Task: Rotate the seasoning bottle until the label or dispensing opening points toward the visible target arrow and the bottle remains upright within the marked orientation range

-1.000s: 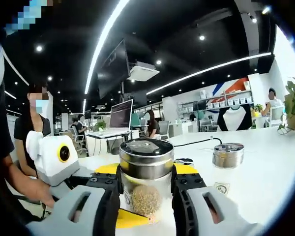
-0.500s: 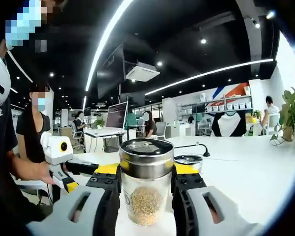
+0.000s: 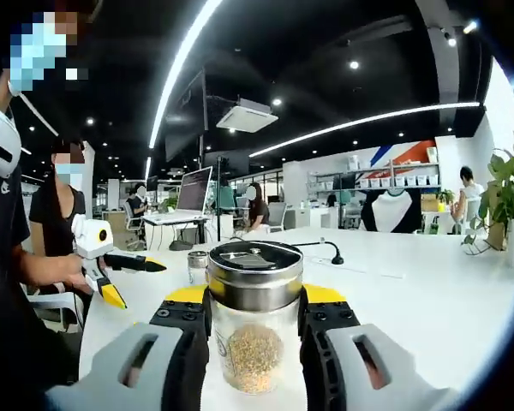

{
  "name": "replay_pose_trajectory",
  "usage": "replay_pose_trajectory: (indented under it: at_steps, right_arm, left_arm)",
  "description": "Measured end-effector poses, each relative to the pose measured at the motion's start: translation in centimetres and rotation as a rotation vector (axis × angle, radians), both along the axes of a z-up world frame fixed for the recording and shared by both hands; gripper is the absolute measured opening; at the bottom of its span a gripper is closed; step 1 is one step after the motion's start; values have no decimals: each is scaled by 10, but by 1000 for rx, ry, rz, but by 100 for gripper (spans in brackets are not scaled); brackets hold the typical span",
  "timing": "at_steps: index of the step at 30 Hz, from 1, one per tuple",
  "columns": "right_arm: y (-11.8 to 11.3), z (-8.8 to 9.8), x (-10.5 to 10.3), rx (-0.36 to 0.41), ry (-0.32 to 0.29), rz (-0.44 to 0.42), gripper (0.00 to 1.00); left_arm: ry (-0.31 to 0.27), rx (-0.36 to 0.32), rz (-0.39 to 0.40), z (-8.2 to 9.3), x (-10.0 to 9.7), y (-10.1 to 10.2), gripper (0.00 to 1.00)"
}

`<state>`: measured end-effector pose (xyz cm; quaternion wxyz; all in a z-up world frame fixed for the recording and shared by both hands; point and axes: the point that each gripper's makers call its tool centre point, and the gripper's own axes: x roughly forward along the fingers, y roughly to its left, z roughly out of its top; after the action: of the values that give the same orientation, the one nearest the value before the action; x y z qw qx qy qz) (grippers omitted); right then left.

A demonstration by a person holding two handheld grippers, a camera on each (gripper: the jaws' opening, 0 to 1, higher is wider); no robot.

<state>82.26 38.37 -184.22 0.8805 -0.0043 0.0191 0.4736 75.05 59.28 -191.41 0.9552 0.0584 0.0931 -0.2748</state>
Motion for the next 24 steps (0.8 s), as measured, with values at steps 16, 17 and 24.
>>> replay_pose_trajectory:
  at_steps: [16,17,24]
  right_arm:
    - [-23,-24,39,-58,6,-14,38]
    - [-25,-25,41,-59,10,-16,38]
    - [-28,-28,46,-74,14,-1,38]
  left_arm:
    - [-28,-45,12,10,-5,5,100]
    - [-24,-45,13,8,-6,5,100]
    - [-22,-53,14,10,-5,7,100]
